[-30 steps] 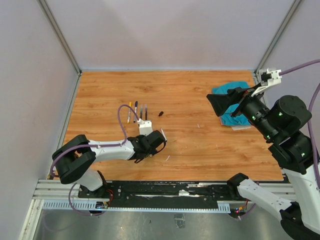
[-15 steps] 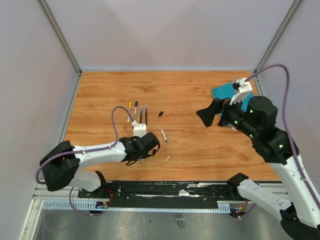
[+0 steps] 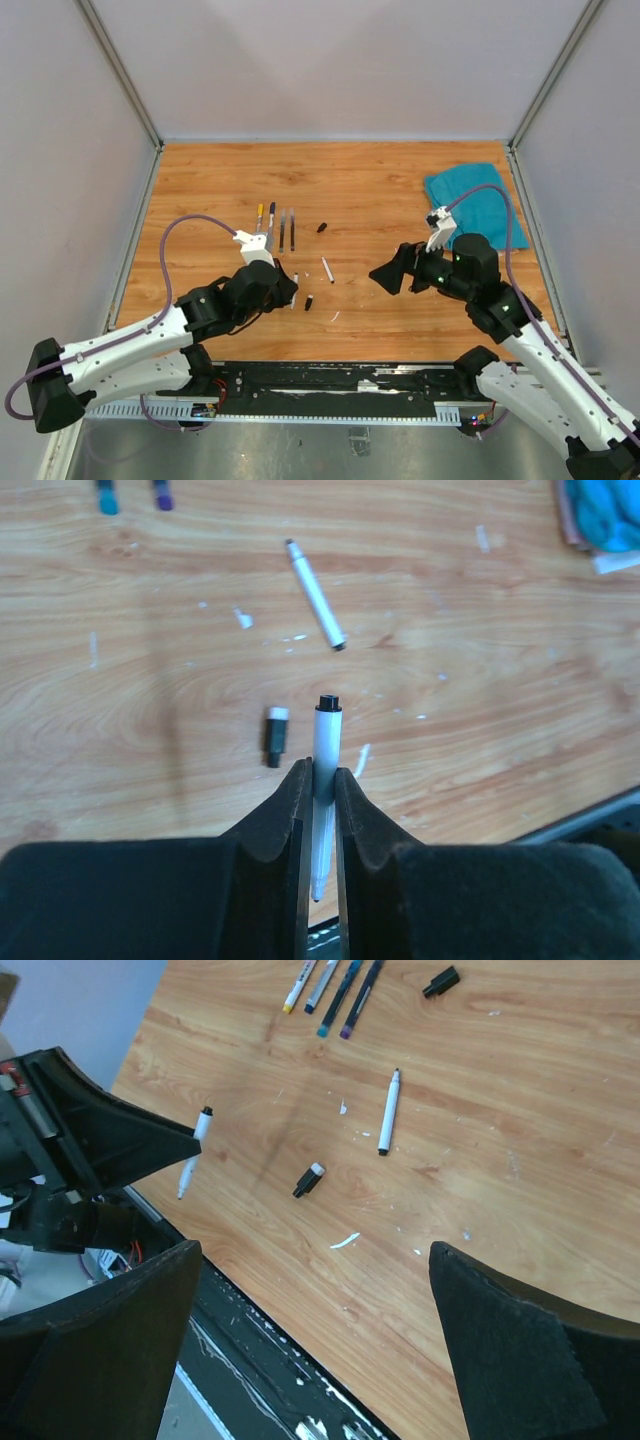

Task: Insert the pens into the pen caps
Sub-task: Pick up the pen from the center of the board, then move the pen cap to the center of the board.

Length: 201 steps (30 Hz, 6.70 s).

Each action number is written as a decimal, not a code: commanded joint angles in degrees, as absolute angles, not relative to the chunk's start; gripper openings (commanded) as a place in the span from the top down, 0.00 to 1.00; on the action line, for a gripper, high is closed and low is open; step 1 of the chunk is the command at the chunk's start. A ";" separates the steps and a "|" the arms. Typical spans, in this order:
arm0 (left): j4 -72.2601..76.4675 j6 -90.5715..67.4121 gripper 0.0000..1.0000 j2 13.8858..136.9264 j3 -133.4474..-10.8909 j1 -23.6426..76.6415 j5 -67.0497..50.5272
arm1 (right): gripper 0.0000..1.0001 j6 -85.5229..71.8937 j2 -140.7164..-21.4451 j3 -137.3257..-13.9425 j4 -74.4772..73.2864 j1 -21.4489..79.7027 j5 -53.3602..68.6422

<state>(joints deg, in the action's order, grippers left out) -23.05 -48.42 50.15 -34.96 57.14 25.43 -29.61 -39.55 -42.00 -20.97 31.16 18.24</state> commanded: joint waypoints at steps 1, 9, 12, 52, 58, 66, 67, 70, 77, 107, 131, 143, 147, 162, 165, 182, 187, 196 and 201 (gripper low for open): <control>-13.84 -48.20 0.85 48.12 -33.97 57.52 21.54 | 0.05 -38.17 -39.95 -35.01 -5.96 35.06 17.27; -6.60 -49.73 0.86 50.08 -35.80 57.55 19.59 | 0.09 -45.49 -43.12 -28.42 10.36 52.52 1.97; -4.75 -50.12 0.86 50.68 -36.23 57.55 18.59 | 0.15 -48.64 -44.83 -25.52 18.81 53.43 1.96; -2.45 -51.66 0.83 51.98 -37.29 57.54 17.50 | 0.97 -54.91 -65.56 -30.57 34.05 53.71 14.06; -3.44 -49.53 0.50 49.69 -38.73 57.51 16.25 | 0.99 -45.77 -58.73 -30.51 22.24 53.55 8.42; -15.89 -42.69 0.38 48.40 -46.51 57.56 16.66 | 0.99 -22.00 -46.85 -33.61 1.83 53.53 -7.50; -17.60 -41.99 0.38 48.60 -47.52 57.52 16.65 | 1.00 -19.37 -46.02 -34.44 -0.17 53.53 -10.13; -21.30 -40.14 0.38 48.86 -49.85 57.53 16.69 | 0.99 -9.60 -44.14 -37.31 -5.62 53.53 -15.09; -23.90 -35.37 0.36 49.15 -52.77 57.52 15.78 | 0.99 16.74 -41.06 -38.48 -6.25 53.53 -6.81; -24.41 -23.24 0.36 65.60 -62.89 57.52 -0.36 | 0.99 98.59 -52.91 -45.87 -18.91 59.59 7.45; -21.00 -23.27 0.96 69.60 -59.96 57.56 -4.19 | 0.96 99.72 -52.29 -44.10 -13.36 62.05 6.13; -19.42 -23.12 1.00 64.74 -56.19 57.48 1.72 | 0.55 89.42 -46.85 -43.70 -13.77 63.12 4.63; -19.33 -22.94 0.99 62.42 -54.02 57.45 4.30 | 0.51 70.44 -40.52 -41.96 -11.96 63.81 5.81; -16.60 -25.28 1.00 49.22 -42.08 57.03 15.11 | 0.43 -20.19 -32.83 -29.46 -4.25 63.98 -9.46; -16.31 -25.31 1.00 46.14 -40.42 56.91 16.33 | 0.38 -27.46 -37.40 -32.56 -12.06 63.98 -12.01; -18.24 -23.34 1.00 40.62 -37.59 41.72 8.37 | 0.24 -45.74 -62.68 -42.91 -17.57 56.67 -8.40; -21.28 -21.85 0.99 38.06 -39.99 38.15 7.49 | 0.24 -48.28 -71.13 -48.93 -19.26 55.38 -7.79; -24.49 -17.65 0.99 32.94 -43.45 38.14 9.77 | 0.24 -50.30 -87.97 -62.17 -26.72 55.42 -7.92; -23.99 -18.21 1.00 30.68 -42.45 38.14 11.21 | 0.25 -51.26 -93.22 -65.78 -27.48 55.45 -8.41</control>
<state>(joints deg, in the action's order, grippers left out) -23.90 -19.49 32.05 -42.19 38.41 9.69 -49.10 -90.52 -62.70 -24.05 56.47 -7.53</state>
